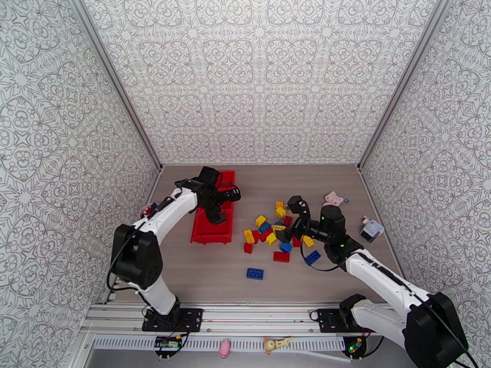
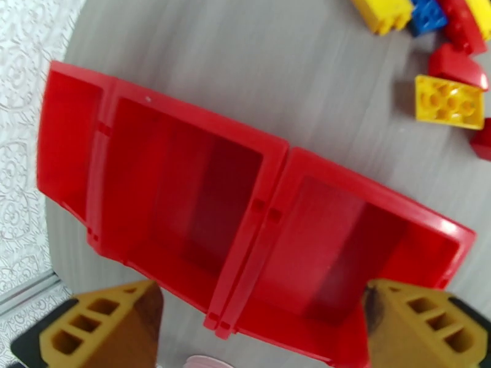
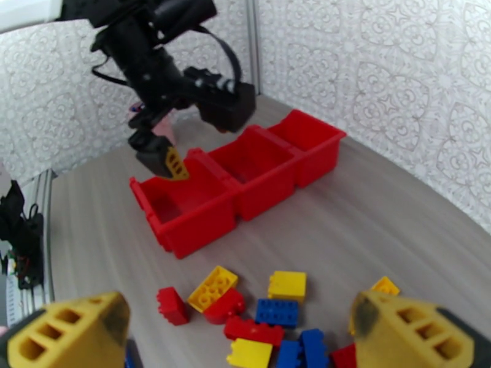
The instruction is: Sort the legos into containers by color
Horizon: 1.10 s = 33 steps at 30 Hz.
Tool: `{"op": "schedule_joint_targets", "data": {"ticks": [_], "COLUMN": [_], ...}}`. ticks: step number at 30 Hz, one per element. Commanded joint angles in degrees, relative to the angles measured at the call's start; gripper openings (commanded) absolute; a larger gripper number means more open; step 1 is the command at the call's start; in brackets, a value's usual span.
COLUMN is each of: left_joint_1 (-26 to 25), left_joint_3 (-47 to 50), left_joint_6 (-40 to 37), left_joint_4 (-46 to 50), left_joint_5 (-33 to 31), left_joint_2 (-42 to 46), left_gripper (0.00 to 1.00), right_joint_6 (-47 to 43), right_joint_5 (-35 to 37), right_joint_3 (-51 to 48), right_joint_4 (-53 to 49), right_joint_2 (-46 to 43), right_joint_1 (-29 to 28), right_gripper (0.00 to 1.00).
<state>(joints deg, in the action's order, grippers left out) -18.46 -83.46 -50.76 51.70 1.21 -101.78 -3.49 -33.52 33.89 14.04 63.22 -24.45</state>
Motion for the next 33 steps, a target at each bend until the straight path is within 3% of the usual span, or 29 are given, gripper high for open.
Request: {"op": "schedule_joint_targets", "data": {"ticks": [1, 10, 19, 25, 33], "left_joint_1": [0.9, 2.2, 3.3, 3.9, 5.3], "left_joint_3": [-3.0, -5.1, -4.6, -4.4, -4.5], "left_joint_6": [-3.5, -3.5, -3.1, -2.5, 6.7], "left_joint_4": [4.5, 2.1, 0.6, 1.3, -0.9], "left_joint_5": [-2.1, -1.2, -1.0, -1.1, 1.2], "left_joint_2": [-2.9, -9.1, -10.3, -10.0, -9.1], "left_gripper": [0.83, 0.68, 0.35, 0.2, 0.12], "right_joint_6": [-0.1, -0.1, -4.2, -4.2, -2.3], "right_joint_5": [-2.5, -1.9, 3.8, 6.6, 8.9], "right_joint_3": [2.3, 2.3, 3.5, 3.4, 2.3], "right_joint_4": [-0.2, -0.3, -5.8, -4.8, -2.0], "right_joint_2": [0.9, 2.3, 0.5, 0.5, 0.9], "right_joint_1": [-0.6, -1.5, -1.5, -1.5, -1.5], "right_gripper": [0.99, 1.0, 0.99, 1.0, 0.99]}}
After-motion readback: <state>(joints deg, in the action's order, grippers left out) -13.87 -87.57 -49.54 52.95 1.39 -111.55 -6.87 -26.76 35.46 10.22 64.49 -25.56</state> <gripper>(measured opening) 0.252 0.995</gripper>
